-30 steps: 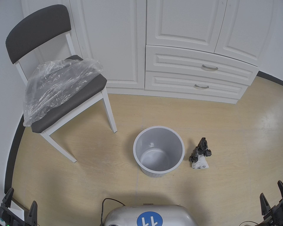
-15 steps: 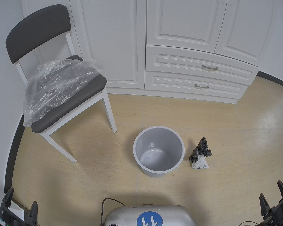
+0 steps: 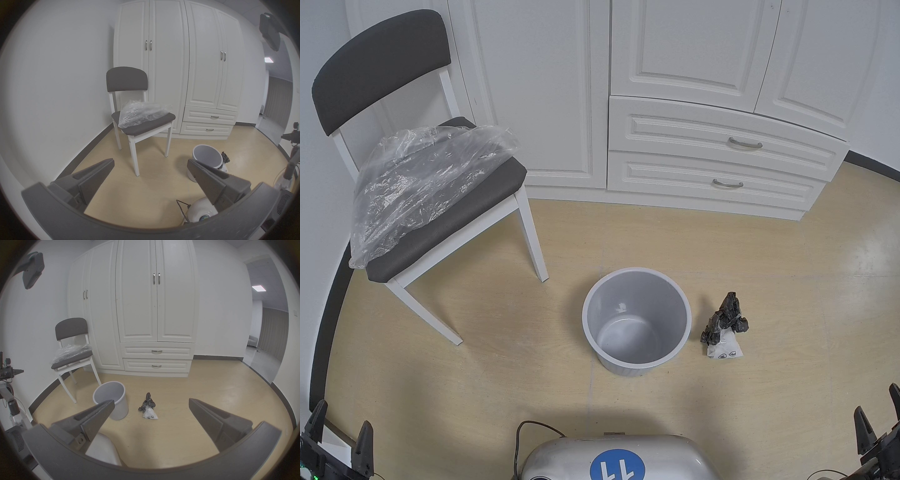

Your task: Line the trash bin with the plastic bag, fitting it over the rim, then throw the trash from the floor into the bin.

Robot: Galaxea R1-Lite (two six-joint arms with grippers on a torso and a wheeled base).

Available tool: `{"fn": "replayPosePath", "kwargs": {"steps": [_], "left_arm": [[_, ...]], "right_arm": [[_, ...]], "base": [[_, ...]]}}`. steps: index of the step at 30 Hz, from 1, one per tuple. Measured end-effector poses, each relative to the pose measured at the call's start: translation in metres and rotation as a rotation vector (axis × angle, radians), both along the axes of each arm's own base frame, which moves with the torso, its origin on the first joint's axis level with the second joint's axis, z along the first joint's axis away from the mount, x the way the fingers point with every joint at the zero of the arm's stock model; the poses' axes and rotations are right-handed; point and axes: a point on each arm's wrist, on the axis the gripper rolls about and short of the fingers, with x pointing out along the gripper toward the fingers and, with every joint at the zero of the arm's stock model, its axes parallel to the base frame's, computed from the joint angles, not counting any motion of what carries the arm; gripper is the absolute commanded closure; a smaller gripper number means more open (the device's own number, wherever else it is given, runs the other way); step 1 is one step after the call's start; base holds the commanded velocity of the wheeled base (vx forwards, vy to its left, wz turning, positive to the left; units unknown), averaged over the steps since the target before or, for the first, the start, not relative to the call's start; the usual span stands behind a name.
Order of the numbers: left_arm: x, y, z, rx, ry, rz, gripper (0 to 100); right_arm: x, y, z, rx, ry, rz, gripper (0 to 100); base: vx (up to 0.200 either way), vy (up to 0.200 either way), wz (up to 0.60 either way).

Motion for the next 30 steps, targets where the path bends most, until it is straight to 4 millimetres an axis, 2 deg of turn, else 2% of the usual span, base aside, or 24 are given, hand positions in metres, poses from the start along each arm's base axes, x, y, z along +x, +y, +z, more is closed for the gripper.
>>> {"fn": "replayPosePath", "kwargs": {"steps": [7,12,17,24,30], "left_arm": [[0.000,0.000,0.004,0.048,-0.042,-0.006,0],[-0.006,-0.001,0.023,0.069,-0.128,-0.049,0],[-0.013,-0.002,0.039,0.092,-0.122,-0.077,0],[-0.007,-0.001,0.078,0.173,-0.054,-0.058,0],[0.022,0.001,0.118,0.292,0.057,0.040,0]], "right_arm": [[0.000,0.001,0.005,-0.054,-0.039,0.030,0],[-0.010,0.002,0.033,-0.091,-0.150,0.087,0],[-0.013,0.003,0.054,-0.108,-0.151,0.120,0],[0.000,0.004,0.080,-0.107,-0.075,0.142,0],[0.030,0.003,0.115,-0.095,-0.006,0.151,0]], "base": [[0.000,0.000,0.00],[0.000,0.000,0.00],[0.000,0.000,0.00],[0.000,0.000,0.00],[0.000,0.000,0.00]]}}
